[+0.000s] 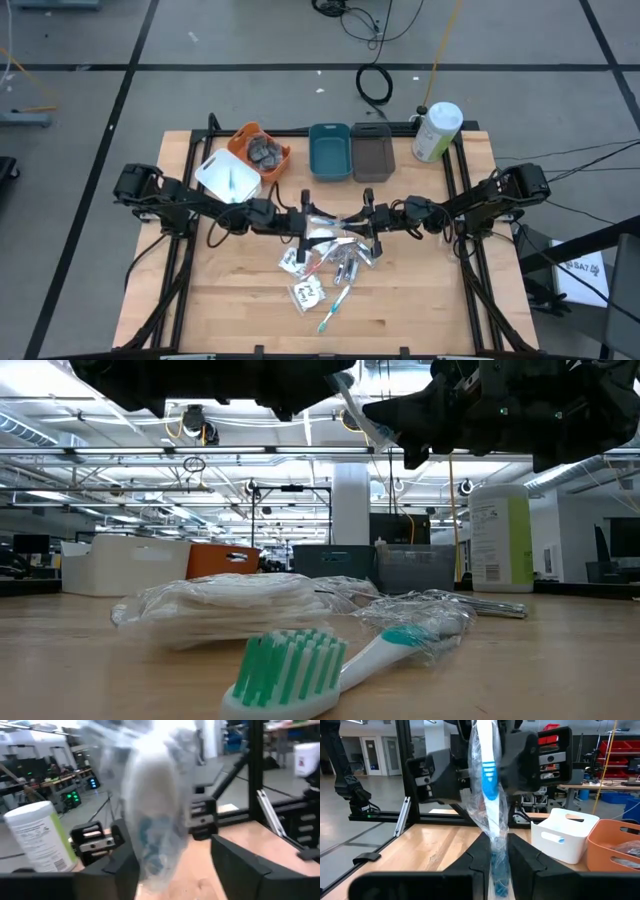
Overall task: Pick & Place Travel size toiletries
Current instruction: Put the blue toothbrush into the white bin
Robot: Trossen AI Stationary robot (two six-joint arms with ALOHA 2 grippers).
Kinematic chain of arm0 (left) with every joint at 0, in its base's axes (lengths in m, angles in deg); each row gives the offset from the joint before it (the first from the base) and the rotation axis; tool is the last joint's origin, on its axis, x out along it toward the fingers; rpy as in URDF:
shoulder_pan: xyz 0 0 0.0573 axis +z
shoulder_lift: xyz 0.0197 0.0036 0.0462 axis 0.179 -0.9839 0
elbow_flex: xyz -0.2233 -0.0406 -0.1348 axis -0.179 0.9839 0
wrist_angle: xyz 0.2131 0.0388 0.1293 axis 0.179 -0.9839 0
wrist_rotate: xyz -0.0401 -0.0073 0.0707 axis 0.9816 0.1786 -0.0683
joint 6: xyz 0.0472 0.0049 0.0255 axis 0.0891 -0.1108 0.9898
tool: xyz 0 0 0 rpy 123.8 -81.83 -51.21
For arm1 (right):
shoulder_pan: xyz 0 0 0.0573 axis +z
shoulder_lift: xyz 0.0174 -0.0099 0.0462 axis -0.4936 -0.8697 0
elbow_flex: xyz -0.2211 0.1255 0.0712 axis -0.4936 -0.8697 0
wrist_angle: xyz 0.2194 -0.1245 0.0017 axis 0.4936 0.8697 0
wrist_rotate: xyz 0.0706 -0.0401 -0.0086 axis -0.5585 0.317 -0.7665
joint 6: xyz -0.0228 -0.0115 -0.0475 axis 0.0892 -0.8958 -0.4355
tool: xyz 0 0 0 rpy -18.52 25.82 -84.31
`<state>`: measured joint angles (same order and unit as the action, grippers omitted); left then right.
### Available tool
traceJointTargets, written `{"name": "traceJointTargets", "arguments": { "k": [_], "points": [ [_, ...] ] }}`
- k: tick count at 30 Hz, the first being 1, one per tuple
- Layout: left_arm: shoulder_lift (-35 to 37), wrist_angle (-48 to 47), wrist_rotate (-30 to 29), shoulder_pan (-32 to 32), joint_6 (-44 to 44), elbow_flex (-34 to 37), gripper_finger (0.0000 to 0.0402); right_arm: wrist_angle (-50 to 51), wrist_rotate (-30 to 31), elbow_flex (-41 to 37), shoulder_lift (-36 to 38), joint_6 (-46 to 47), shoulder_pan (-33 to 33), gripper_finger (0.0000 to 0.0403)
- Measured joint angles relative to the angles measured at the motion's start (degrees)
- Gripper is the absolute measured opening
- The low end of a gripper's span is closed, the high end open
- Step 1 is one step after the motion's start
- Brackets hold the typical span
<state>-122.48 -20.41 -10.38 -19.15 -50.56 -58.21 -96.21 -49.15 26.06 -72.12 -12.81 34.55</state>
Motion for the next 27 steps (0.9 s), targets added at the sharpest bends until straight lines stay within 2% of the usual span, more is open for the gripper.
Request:
{"name": "traceJointTargets", "arguments": {
  "k": [2,8,11,15,22,27],
  "points": [
    [-0.02,0.41,0.84,-0.25,0.64,0.00,0.0182,0.01,-0.26,0.00,0.00,-0.08,0.01,0.0036],
    [0.00,0.53,0.98,-0.29,4.72,0.00,0.0030,0.94,-1.03,0.00,0.01,-0.96,0.07,0.0037],
    [-0.02,0.31,0.85,-0.35,5.83,0.02,0.0028,1.94,-1.44,0.02,0.04,-0.94,0.07,0.0047],
    [-0.02,0.12,-1.70,-0.40,4.92,0.02,0.0049,3.29,-1.07,0.04,0.07,1.43,-0.02,0.0078],
    [0.17,-2.62,-9.94,-0.46,4.42,0.02,0.0026,4.26,-0.37,0.04,0.02,3.78,-0.11,0.0172],
    [3.44,-9.96,-14.73,-0.51,3.33,0.00,0.0026,5.76,-0.20,0.04,1.69,3.62,-0.11,0.0226]
  ]
}}
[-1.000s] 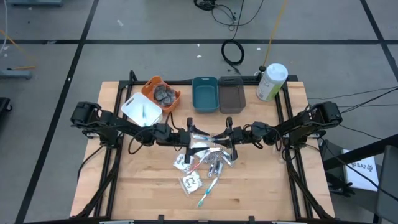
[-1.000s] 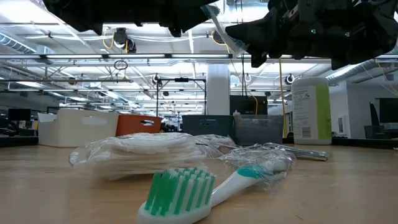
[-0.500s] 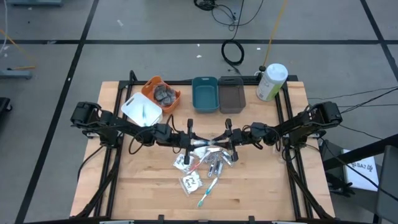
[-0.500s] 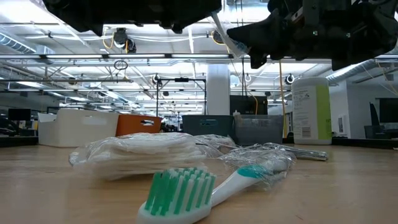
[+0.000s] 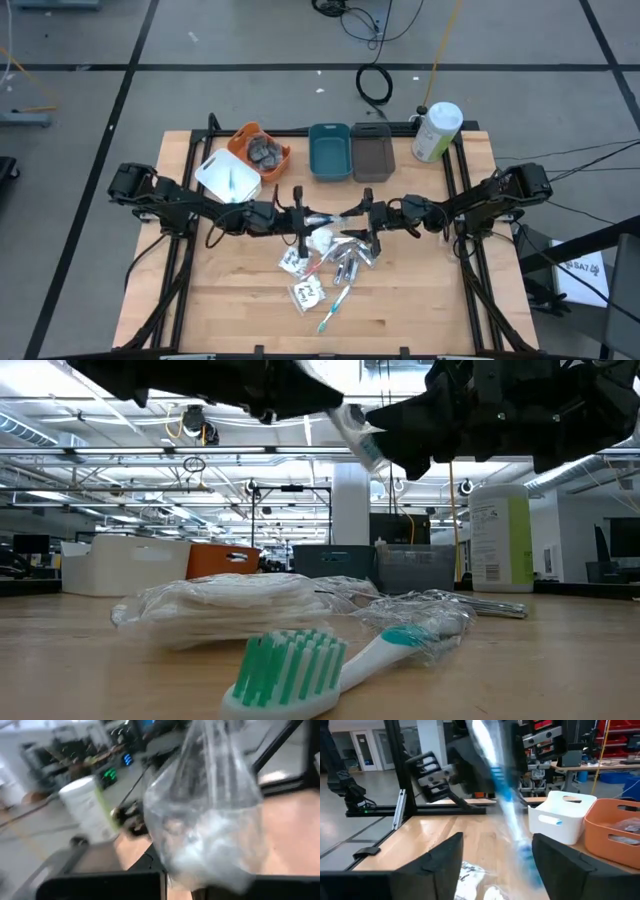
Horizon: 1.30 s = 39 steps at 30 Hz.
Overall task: Pick & Place Travel size toiletries
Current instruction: Put the blue toothbrush into the white bin
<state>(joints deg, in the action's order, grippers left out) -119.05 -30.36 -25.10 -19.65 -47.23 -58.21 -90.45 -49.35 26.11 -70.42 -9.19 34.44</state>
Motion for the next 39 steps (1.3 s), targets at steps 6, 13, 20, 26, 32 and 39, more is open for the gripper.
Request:
{"name": "traceJointTargets", "arguments": {
  "k": [6,13,20,26,32,39],
  "points": [
    [6.84,-13.62,-13.36,-0.23,-3.80,0.07,0.0035,8.00,-0.82,-0.04,7.02,-0.02,0.07,0.0248],
    [13.93,-36.54,-32.01,-1.31,-14.21,0.07,0.0025,20.39,3.81,-0.04,14.17,-0.01,0.06,0.0238],
    [24.35,-70.35,-44.86,-1.66,-43.96,1.27,0.0023,22.68,3.72,-0.04,14.95,1.39,0.07,0.0227],
    [35.90,-74.86,-45.36,-2.57,-53.59,11.23,0.0010,22.60,3.72,-0.04,14.94,1.41,0.07,0.0226],
    [48.52,-74.75,-45.54,-1.06,-59.88,21.70,0.0006,22.36,3.74,-0.04,14.94,1.41,0.07,0.0222],
    [60.24,-74.17,-44.41,1.40,-69.49,30.01,0.0011,22.15,3.74,-0.04,14.94,1.41,0.07,0.0221]
  ]
}}
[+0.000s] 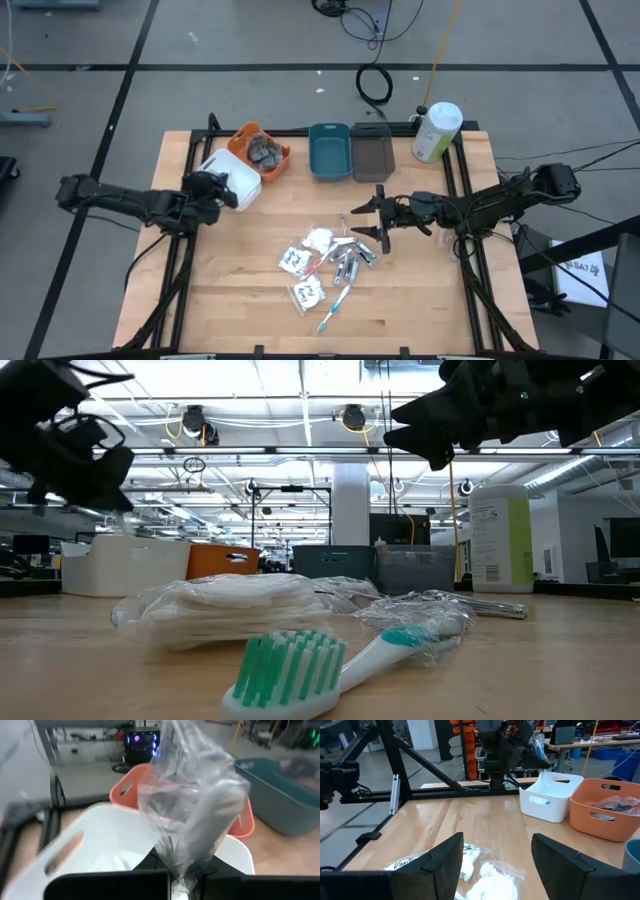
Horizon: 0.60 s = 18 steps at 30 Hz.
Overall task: Pick & Place Travel size toiletries
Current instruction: Put the blue toothbrush into the white bin
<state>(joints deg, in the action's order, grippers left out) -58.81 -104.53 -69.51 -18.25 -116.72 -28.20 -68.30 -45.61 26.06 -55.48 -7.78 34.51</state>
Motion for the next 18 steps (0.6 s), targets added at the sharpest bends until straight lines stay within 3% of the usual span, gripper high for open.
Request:
{"name": "traceJointTargets", "arguments": {
  "k": [5,12,18],
  "points": [
    [3.79,6.25,2.72,1.65,-3.56,4.60,0.0013,-0.02,0.00,0.00,0.00,0.00,0.00,0.0221],
    [3.78,10.26,3.48,3.93,-1.41,5.35,0.0064,-0.02,0.00,0.00,0.00,0.02,0.00,0.0219],
    [3.78,15.80,9.14,6.18,3.63,5.35,0.0120,0.01,0.01,0.00,0.00,-0.09,0.00,0.0217]
  ]
}}
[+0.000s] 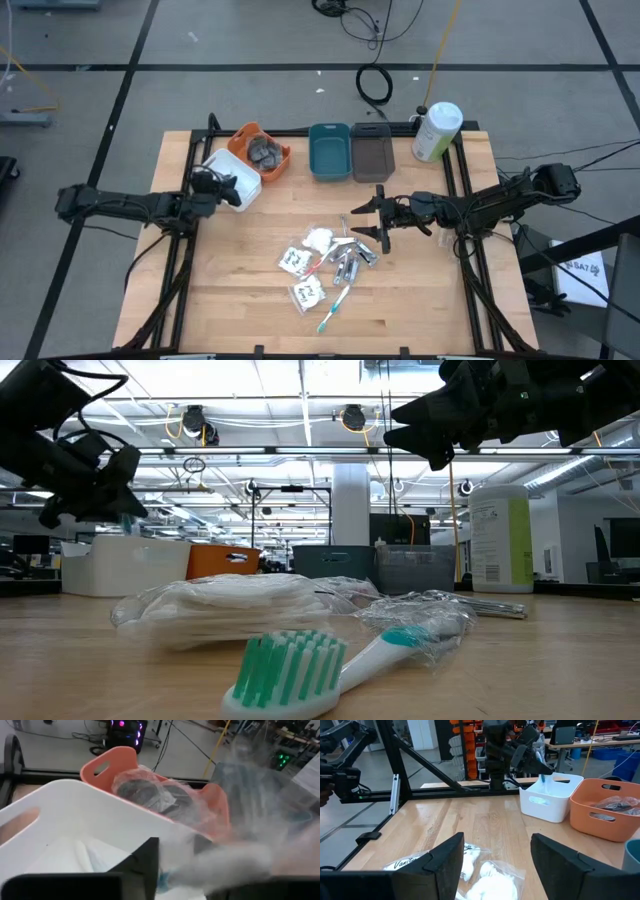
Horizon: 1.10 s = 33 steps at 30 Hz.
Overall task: Pick & Place Travel size toiletries
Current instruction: Put the blue toothbrush into the white bin, then put the orange toothbrush into the white bin
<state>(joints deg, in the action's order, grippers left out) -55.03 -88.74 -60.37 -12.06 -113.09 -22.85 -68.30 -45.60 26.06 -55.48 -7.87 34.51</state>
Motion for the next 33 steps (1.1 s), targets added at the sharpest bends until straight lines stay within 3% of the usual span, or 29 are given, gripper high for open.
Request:
{"name": "traceJointTargets", "arguments": {
  "k": [7,11,22,25,33],
  "points": [
    [0.00,0.77,0.18,3.72,-0.04,-0.02,0.0225,0.24,-0.01,0.00,0.00,0.09,0.00,0.0217],
    [-0.02,-0.37,0.18,6.81,-3.39,-0.04,0.0264,0.36,-0.01,0.00,0.00,0.09,0.00,0.0215],
    [-0.04,-0.87,0.77,10.24,0.29,-0.04,0.0274,0.42,-0.01,0.00,-0.02,0.09,0.00,0.0213],
    [-0.04,3.05,4.48,10.20,1.53,-0.04,0.0268,0.05,-0.01,0.00,-0.77,0.09,-0.01,0.0213],
    [-0.04,26.83,24.02,9.55,20.80,-0.11,0.0248,-0.77,1.30,0.91,-11.57,2.46,0.00,0.0212]
  ]
}}
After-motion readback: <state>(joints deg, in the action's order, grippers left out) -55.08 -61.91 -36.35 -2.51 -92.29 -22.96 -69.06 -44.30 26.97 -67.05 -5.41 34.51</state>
